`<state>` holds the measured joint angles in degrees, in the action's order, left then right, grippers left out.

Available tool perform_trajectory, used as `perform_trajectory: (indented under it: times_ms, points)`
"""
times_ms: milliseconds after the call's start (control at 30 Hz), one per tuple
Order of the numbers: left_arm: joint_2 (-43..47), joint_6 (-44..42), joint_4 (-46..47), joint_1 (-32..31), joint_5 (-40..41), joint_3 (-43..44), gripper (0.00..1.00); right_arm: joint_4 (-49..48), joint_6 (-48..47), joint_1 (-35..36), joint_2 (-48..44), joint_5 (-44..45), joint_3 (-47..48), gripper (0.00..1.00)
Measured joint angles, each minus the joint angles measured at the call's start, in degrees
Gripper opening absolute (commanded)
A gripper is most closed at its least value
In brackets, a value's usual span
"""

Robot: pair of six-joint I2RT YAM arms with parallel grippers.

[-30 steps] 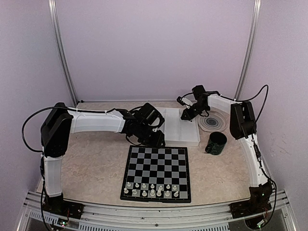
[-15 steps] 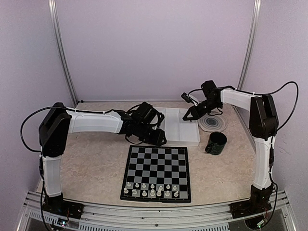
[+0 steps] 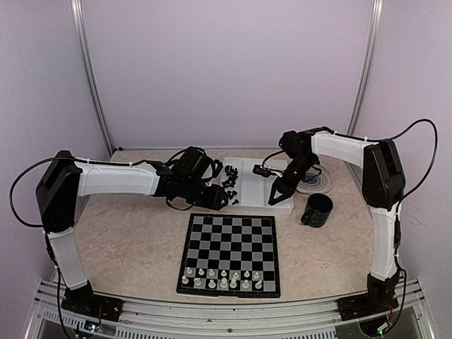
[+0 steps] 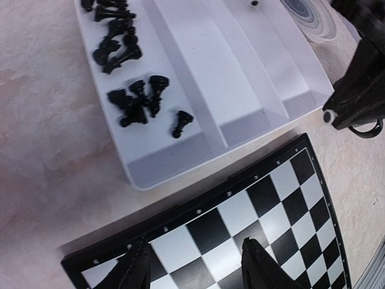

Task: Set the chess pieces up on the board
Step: Place the pawn on the chessboard.

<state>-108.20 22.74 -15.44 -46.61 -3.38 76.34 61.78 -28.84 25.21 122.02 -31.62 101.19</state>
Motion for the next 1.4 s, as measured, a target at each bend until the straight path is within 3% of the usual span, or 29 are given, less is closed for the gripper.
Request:
perform_trajectory:
  times_ms: [300,467,700,967,1167,1400]
  points:
    - [11.0,0.1,-0.4,4.8,4.2,-8.6,0.52,7.2,-11.3,13.8,-0.6,20.9,2.1,0.08]
    - [15.2,0.4,0.2,4.9,5.4,-11.8,0.52,12.7,-14.6,20.6,2.8,30.3,9.0,0.08]
    - [16.8,1.0,1.0,5.0,5.6,-15.1,0.52,15.3,-18.5,26.0,4.6,43.5,5.9,0.09]
    - [17.9,1.3,1.9,5.0,5.6,-16.5,0.52,16.4,-19.5,29.9,7.6,47.8,5.4,0.13]
    - [17.9,1.3,2.4,5.0,5.4,-16.5,0.52,16.8,-19.5,30.8,8.9,49.4,5.7,0.38]
    - [17.9,1.3,2.6,5.0,5.3,-16.5,0.52,17.4,-20.1,31.5,9.2,48.2,8.1,0.45]
